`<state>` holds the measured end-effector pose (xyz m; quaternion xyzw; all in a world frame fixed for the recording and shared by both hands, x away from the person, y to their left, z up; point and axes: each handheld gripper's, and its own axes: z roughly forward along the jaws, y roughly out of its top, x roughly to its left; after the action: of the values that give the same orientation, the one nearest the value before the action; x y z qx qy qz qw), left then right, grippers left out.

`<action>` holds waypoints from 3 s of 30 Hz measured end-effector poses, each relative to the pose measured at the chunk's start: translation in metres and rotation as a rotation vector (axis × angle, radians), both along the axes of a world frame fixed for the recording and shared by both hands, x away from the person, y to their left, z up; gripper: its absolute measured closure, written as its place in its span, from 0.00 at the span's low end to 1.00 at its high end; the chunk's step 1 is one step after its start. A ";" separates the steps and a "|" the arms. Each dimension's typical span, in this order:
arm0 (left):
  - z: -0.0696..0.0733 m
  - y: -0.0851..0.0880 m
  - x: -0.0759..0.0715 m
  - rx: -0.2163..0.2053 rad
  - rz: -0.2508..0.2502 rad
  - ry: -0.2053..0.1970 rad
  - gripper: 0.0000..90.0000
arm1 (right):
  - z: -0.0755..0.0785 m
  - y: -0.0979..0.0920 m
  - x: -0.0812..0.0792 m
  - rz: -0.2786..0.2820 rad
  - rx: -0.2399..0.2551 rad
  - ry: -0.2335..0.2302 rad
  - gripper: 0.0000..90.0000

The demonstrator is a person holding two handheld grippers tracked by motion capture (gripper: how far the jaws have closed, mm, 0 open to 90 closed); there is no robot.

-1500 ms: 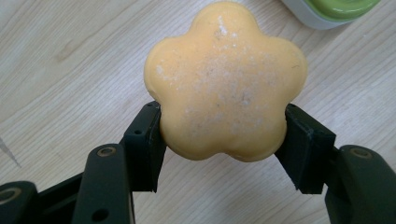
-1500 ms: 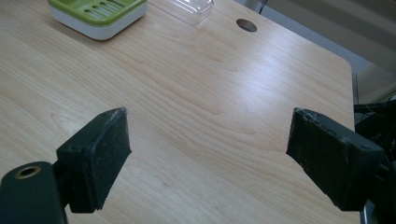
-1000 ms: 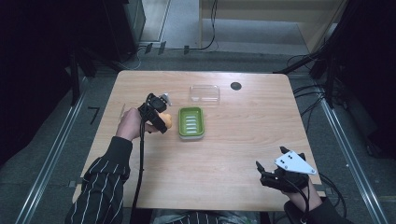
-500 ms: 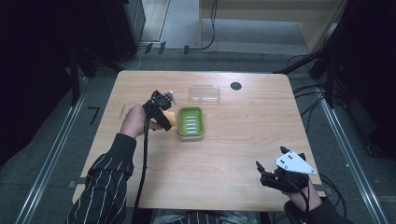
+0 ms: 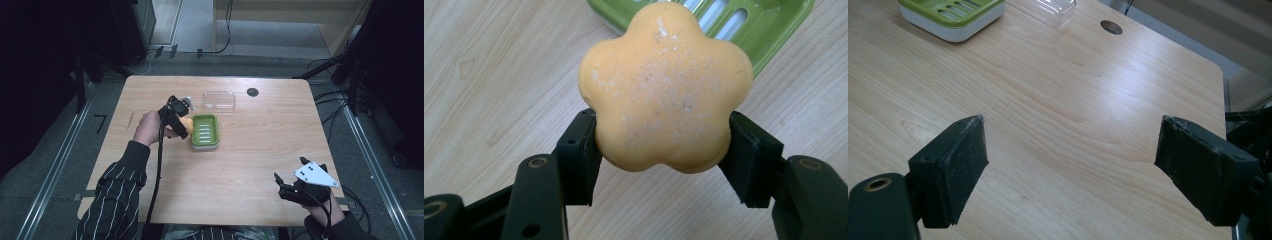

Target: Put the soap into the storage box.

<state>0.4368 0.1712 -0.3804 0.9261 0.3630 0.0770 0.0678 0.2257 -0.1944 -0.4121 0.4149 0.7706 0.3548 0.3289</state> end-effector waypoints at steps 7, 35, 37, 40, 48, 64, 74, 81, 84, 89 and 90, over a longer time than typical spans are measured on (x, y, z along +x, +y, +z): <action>0.000 -0.006 0.003 -0.009 -0.007 -0.009 0.44 | 0.000 0.000 0.000 -0.001 0.001 0.001 0.15; -0.013 -0.037 0.014 -0.041 -0.084 -0.031 0.44 | 0.000 -0.002 -0.001 -0.004 0.001 0.005 0.15; -0.014 -0.038 0.015 -0.039 -0.088 -0.031 0.44 | 0.000 -0.002 -0.001 -0.004 0.001 0.005 0.15; -0.018 -0.040 0.017 -0.038 -0.095 -0.029 0.44 | 0.000 -0.003 -0.001 -0.006 0.004 0.004 0.15; -0.025 -0.047 0.020 -0.028 -0.118 -0.030 0.44 | 0.000 -0.004 -0.002 -0.011 0.005 0.004 0.15; -0.043 -0.054 0.024 0.010 -0.159 -0.045 0.44 | 0.000 -0.004 -0.003 -0.013 0.004 0.004 0.15; -0.053 -0.060 0.025 0.040 -0.192 -0.055 0.44 | -0.001 -0.006 -0.004 -0.016 0.002 0.002 0.15; -0.061 -0.063 0.027 0.053 -0.213 -0.039 0.44 | -0.002 -0.007 -0.002 -0.022 -0.001 0.000 0.15; -0.062 -0.061 0.026 0.041 -0.206 -0.034 0.43 | -0.002 -0.006 -0.003 -0.018 -0.004 0.003 0.15; -0.061 -0.062 0.026 0.060 -0.188 -0.029 0.39 | -0.001 -0.008 -0.006 -0.026 -0.002 -0.003 0.15; -0.061 -0.062 0.026 0.053 -0.188 -0.025 0.37 | -0.001 -0.008 -0.006 -0.025 -0.001 -0.004 0.15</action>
<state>0.4627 0.1096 -0.4418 0.9565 0.2715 0.0912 0.0546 0.2197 -0.2021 -0.4134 0.4236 0.7647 0.3513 0.3352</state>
